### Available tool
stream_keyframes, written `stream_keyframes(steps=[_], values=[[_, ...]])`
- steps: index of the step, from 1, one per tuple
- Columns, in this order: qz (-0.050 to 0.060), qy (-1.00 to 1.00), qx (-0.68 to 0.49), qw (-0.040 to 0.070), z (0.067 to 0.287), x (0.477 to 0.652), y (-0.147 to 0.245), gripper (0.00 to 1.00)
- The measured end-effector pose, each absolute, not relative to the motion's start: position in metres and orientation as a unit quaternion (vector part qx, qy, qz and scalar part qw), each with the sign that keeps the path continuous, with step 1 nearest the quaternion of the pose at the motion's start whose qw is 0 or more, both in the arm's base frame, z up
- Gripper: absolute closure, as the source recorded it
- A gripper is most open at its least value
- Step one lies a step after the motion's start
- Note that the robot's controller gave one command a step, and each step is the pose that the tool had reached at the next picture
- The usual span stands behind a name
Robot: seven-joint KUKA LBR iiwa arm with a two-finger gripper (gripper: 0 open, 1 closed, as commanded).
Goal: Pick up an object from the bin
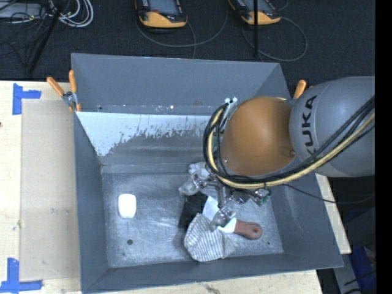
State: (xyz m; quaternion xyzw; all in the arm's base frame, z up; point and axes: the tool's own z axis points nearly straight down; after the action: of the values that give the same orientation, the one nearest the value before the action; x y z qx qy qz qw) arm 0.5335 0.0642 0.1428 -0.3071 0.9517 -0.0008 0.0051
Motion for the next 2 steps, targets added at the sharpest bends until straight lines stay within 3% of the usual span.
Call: stream_keyframes(steps=[1, 2], values=[[-0.001, 0.946, -0.325, -0.012, 0.0755, 0.5275, 0.0541, 1.00], [0.000, 0.946, -0.325, -0.011, 0.0754, 0.5275, 0.0540, 1.00]])
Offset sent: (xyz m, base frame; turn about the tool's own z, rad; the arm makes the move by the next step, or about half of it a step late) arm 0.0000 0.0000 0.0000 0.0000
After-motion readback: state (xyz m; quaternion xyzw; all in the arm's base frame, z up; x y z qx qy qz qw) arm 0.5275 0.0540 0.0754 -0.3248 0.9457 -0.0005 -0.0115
